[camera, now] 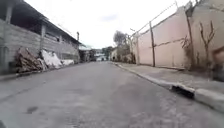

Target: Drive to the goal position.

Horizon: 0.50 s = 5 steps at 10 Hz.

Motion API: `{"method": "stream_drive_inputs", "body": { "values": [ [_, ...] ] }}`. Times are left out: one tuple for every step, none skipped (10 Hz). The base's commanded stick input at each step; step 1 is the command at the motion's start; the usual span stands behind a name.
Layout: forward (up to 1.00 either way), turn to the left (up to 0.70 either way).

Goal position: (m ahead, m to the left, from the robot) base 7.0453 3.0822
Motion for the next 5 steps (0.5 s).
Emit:
{"method": "stream_drive_inputs", "body": {
  "values": [
    [1.0,-0.21],
    [1.0,-0.16],
    [1.0,0.09],
    [1.0,0.11],
    [1.0,-0.21]
  ]
}}
